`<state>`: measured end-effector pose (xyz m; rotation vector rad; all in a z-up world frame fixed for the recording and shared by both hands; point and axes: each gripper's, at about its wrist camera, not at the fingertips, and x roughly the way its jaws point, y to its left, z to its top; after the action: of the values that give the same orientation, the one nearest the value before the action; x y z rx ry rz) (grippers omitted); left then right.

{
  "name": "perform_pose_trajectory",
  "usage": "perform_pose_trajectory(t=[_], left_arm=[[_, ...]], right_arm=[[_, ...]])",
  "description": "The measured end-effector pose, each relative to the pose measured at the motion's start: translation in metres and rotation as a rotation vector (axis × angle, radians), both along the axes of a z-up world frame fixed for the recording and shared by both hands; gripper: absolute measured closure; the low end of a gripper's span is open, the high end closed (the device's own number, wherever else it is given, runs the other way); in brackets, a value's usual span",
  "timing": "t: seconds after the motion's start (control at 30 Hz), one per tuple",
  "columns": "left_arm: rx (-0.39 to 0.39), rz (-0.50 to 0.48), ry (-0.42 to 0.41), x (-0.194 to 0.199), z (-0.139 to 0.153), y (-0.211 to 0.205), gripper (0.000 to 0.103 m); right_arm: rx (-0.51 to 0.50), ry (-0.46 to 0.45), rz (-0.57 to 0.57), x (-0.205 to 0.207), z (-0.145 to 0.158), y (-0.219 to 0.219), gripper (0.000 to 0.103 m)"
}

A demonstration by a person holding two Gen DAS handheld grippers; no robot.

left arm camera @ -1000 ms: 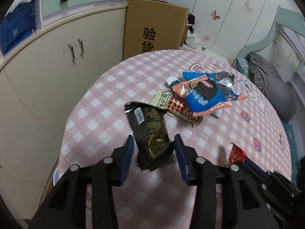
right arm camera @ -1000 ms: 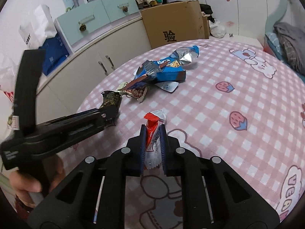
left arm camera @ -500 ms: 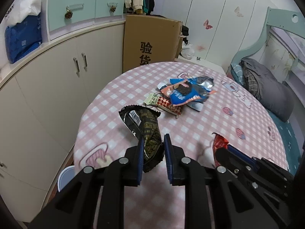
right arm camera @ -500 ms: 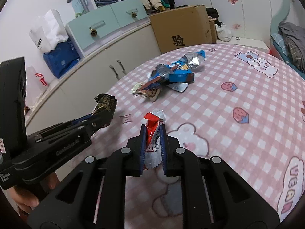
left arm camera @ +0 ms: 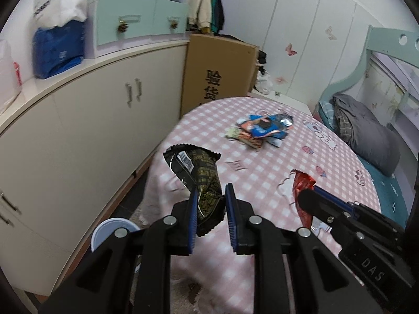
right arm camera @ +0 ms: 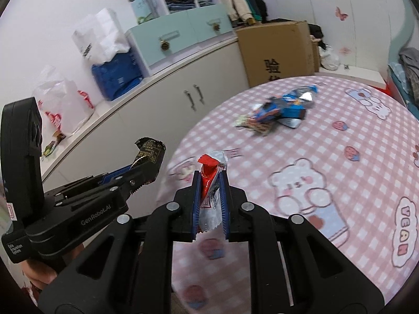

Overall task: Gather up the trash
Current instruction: 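Carry both wrappers to the wastebasket and open both tools over it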

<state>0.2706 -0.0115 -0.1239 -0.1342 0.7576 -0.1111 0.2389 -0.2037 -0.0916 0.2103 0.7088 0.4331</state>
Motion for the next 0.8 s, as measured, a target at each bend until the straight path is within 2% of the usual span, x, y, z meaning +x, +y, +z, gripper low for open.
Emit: perform_pose_trajectory(t=[0.37,0.5,0.8], left_arm=[[-0.041,0.121,0.026,-0.027,-0.024,0.091,0.084],[-0.058,0.169,0.044,-0.028,-0.039,0.126,0.084],[-0.105,0.277,0.14,-0.016,-0.093,0.196,0.084]], right_arm=[[-0.054,0.022,0.134,0.003,-0.007,0.09,0.089],[-0.077,0.043,0.185,0.009,-0.02,0.127,0.089],[-0.115,0.116,0.278,0.035,-0.061,0.199,0.089]])
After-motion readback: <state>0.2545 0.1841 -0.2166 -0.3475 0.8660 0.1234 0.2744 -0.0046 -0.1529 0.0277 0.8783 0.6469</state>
